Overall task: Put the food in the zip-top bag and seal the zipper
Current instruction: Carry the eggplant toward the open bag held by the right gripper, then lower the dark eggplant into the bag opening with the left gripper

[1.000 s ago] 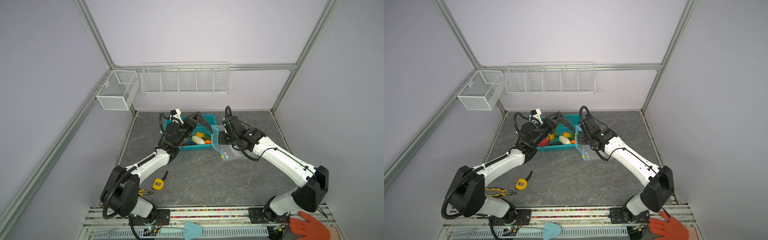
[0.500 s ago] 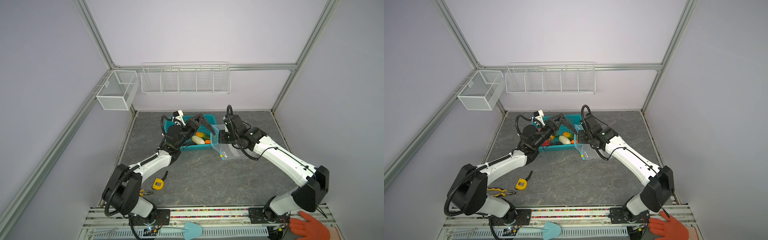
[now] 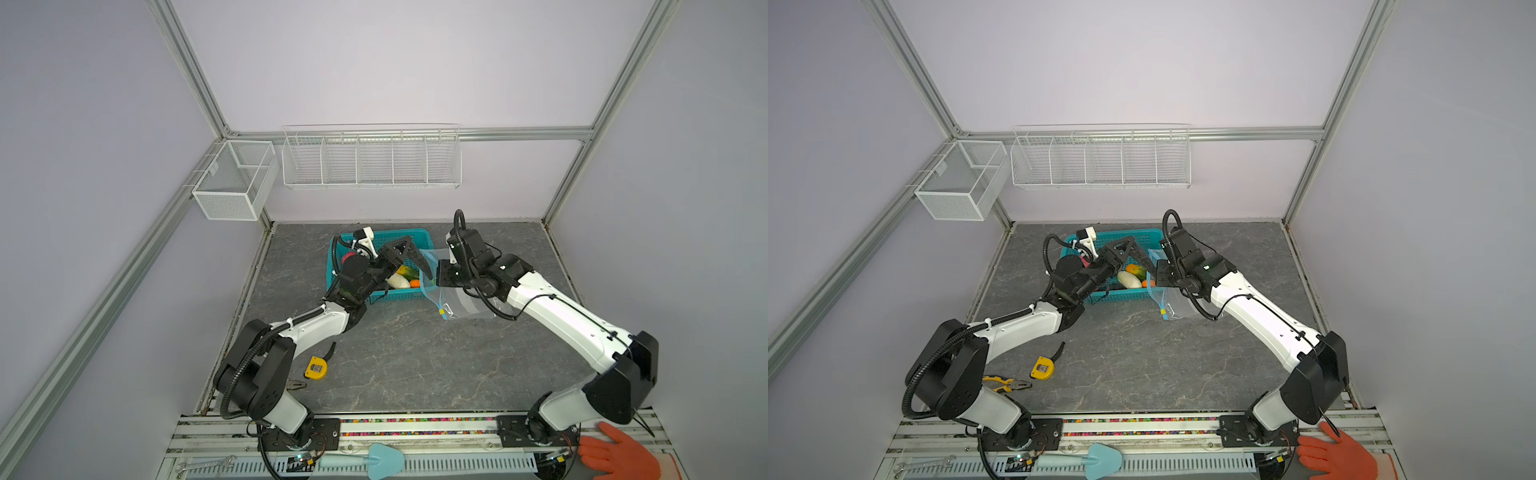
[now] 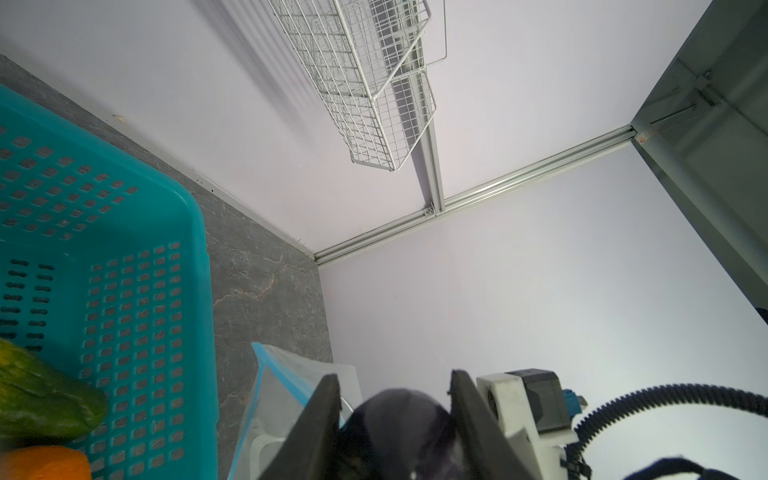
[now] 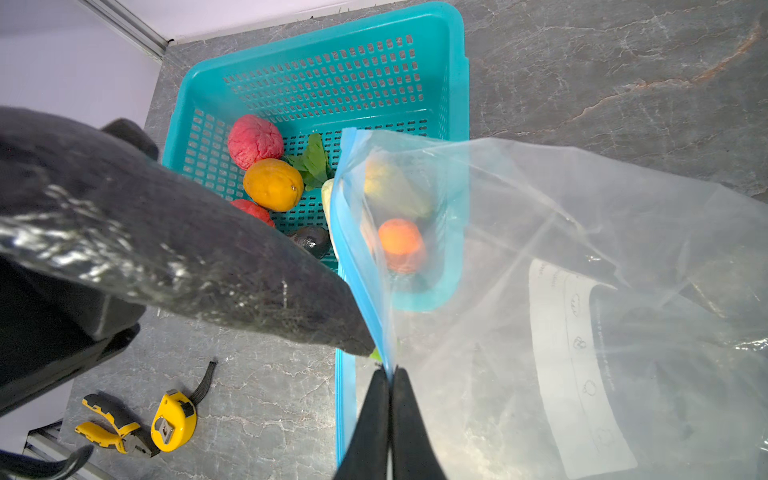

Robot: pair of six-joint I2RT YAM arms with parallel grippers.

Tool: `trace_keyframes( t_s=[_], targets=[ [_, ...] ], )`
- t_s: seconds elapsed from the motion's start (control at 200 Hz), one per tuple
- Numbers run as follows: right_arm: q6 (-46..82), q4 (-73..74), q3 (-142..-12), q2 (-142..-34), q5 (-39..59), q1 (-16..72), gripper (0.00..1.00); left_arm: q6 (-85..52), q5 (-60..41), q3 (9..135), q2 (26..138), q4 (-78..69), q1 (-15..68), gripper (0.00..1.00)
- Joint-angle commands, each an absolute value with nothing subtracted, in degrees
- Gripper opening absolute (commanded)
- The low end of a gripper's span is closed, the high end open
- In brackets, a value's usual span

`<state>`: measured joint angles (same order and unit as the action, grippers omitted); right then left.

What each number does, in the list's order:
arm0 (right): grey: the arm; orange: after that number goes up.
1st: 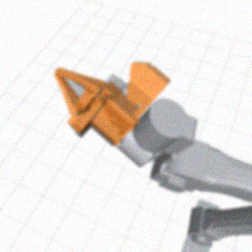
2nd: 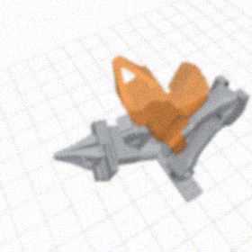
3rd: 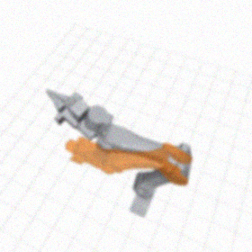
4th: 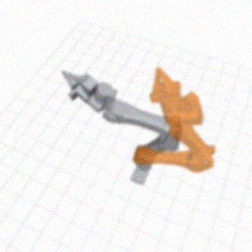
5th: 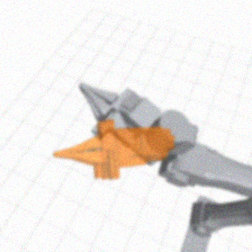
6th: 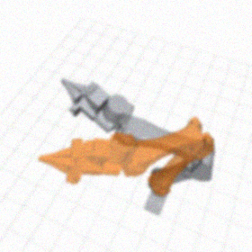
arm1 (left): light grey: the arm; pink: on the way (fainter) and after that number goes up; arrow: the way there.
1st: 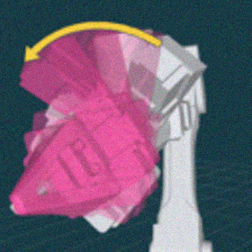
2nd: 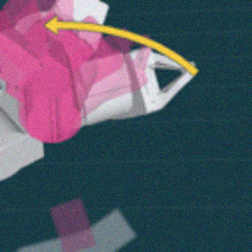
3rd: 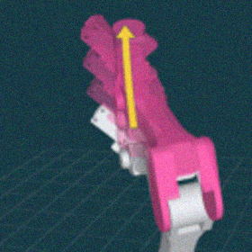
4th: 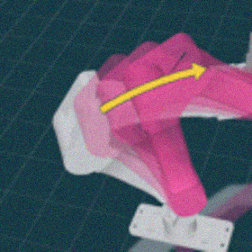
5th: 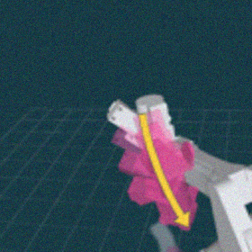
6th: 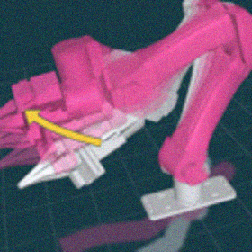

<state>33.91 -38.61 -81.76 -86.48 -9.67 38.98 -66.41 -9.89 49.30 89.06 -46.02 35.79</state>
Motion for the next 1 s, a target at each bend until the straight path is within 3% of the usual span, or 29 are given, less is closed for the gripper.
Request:
trace_keyframes(
  t_s=[0.0,0.995],
  targets=[
    [34.9,-37.8,-82.9,-85.6,-9.2,38.6,0.06,-64.0,-8.8,49.1,89.2,-47.0,36.8,0.07],
    [34.7,-37.0,-84.1,-85.8,-9.0,38.4,0.06,-60.5,-7.9,48.0,91.2,-45.2,39.6,0.04]
  ],
)
